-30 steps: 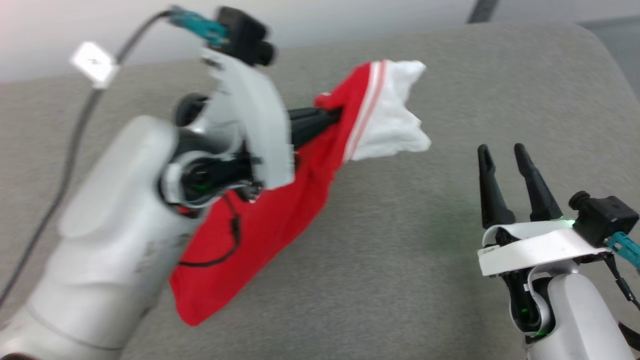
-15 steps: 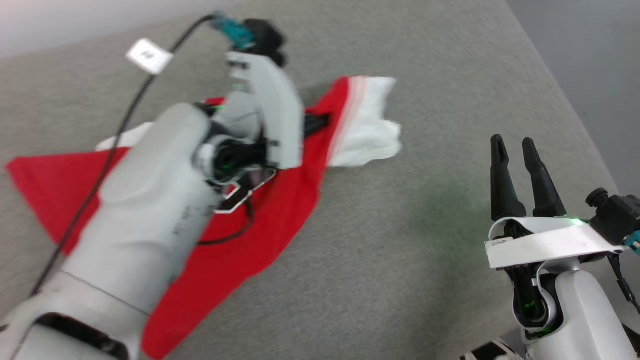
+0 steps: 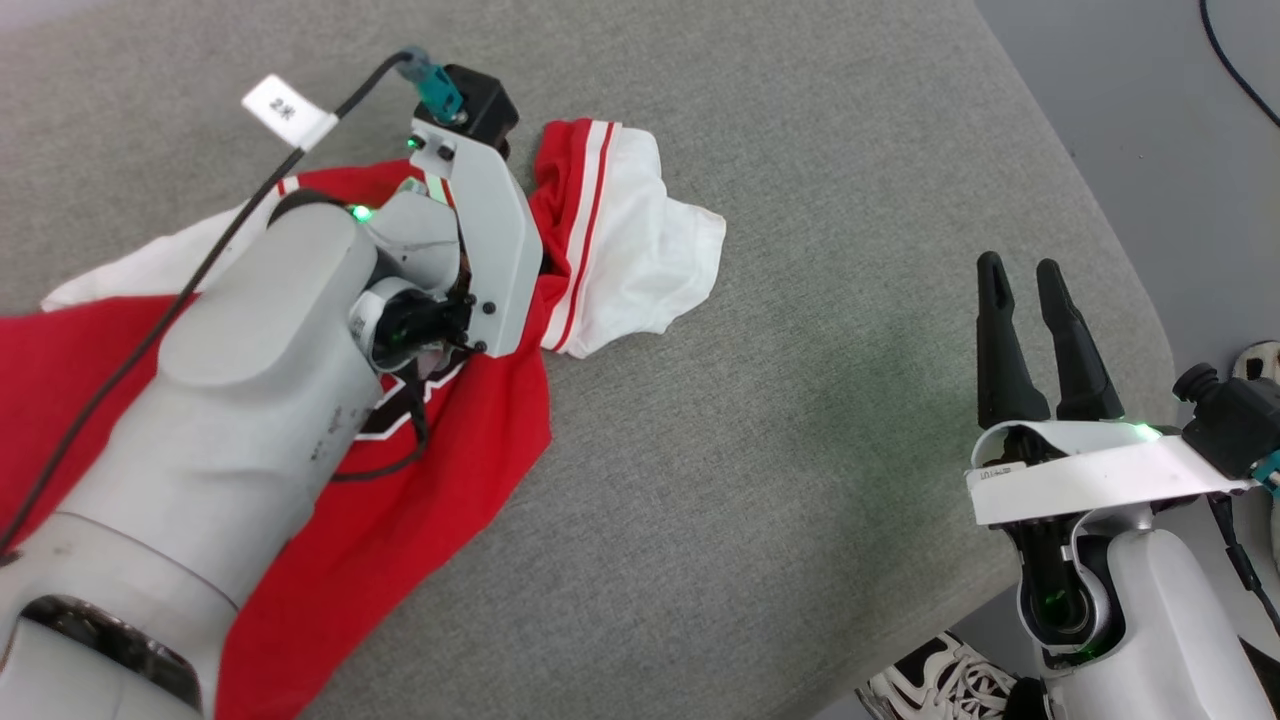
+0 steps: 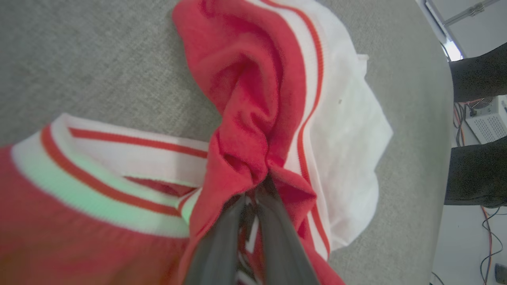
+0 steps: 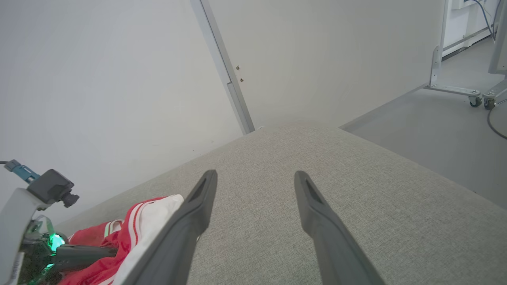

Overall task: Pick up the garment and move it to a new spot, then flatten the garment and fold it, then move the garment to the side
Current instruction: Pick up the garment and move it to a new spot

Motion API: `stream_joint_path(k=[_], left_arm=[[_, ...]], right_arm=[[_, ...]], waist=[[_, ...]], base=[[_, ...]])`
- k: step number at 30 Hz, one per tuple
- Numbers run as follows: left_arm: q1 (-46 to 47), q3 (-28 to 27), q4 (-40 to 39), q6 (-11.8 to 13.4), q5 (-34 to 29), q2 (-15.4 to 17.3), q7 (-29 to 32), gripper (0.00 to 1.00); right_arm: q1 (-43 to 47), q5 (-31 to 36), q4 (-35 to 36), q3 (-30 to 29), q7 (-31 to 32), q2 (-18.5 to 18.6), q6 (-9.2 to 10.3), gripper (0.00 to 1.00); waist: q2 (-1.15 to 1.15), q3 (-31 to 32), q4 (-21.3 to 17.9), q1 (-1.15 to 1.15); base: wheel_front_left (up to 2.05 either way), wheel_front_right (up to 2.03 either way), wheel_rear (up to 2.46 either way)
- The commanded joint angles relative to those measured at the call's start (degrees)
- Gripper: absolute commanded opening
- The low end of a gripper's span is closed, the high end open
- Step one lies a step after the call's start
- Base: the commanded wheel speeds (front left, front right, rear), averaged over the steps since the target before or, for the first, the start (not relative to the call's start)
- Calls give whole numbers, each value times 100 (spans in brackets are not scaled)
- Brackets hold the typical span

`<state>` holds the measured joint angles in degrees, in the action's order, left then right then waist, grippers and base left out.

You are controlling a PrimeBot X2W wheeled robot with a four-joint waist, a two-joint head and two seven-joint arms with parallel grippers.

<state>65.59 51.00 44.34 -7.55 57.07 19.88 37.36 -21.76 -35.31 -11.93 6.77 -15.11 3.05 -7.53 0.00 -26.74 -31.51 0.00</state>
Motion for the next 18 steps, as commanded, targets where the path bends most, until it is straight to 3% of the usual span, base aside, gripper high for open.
stream_joint_path(k=[1,4,5,8,9,10,11,18], left_arm=[[-431,400,168,19,-61,30,236,0],[-433,671,134,20,-36,138,249,0],[-426,741,119,20,-14,159,211,12],[-354,880,40,19,79,192,66,32],[-306,926,-9,18,108,183,-12,47],[-254,966,-61,17,126,184,-101,84],[-209,997,-120,17,160,165,-216,100],[105,963,-742,16,512,133,-1298,100]], right_arm=[[-57,-43,24,30,-5,-18,8,100],[-76,-40,17,65,-5,-17,8,100],[-77,-15,8,69,-5,-17,8,100],[-43,97,-30,56,-5,-16,8,100],[-30,149,-39,41,-5,-16,7,100],[-24,203,-47,33,-5,-16,8,100],[-1,273,-56,4,-5,-16,7,100],[89,826,-142,-124,-4,-12,8,100]], waist=[[0,-89,-75,0],[0,-112,-84,0],[0,-108,-74,0],[0,-25,20,0],[0,14,75,0],[0,65,137,0],[0,131,222,0],[0,617,1006,0]], base=[[0,0,0],[0,0,0],[0,0,0],[0,0,0],[0,0,0],[0,0,0],[0,0,0],[0,0,0]])
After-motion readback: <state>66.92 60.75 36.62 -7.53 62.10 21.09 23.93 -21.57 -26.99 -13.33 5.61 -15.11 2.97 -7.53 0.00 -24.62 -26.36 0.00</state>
